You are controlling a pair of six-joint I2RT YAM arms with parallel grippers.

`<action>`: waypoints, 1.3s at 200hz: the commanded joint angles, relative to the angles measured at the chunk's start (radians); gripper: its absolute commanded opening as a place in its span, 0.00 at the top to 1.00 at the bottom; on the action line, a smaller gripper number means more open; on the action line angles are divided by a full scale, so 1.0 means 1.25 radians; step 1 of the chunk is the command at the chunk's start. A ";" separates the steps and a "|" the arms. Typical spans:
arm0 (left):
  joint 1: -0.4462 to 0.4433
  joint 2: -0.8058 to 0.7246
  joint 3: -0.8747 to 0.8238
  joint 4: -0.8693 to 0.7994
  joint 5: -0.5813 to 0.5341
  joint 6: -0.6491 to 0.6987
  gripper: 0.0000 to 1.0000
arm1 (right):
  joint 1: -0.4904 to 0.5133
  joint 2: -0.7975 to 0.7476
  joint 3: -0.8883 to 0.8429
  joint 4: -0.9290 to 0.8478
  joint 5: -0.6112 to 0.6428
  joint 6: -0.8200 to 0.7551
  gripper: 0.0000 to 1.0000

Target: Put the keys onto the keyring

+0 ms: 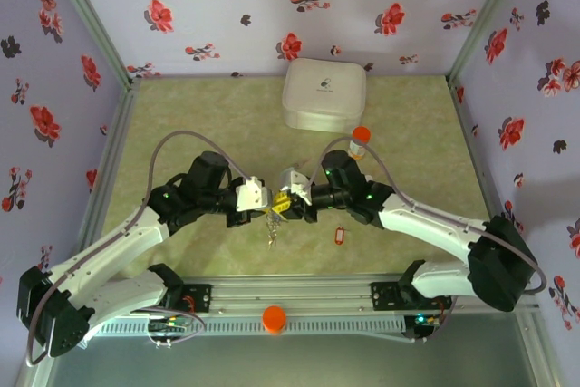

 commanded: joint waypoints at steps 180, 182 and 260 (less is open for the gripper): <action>0.101 -0.149 -0.274 0.592 0.226 -0.472 0.77 | -0.066 0.042 -0.168 0.712 -0.144 0.433 1.00; 0.101 -0.149 -0.275 0.595 0.226 -0.474 0.77 | -0.066 0.043 -0.168 0.712 -0.144 0.434 1.00; 0.101 -0.145 -0.287 0.641 0.219 -0.506 0.76 | -0.063 0.037 -0.169 0.679 -0.176 0.430 1.00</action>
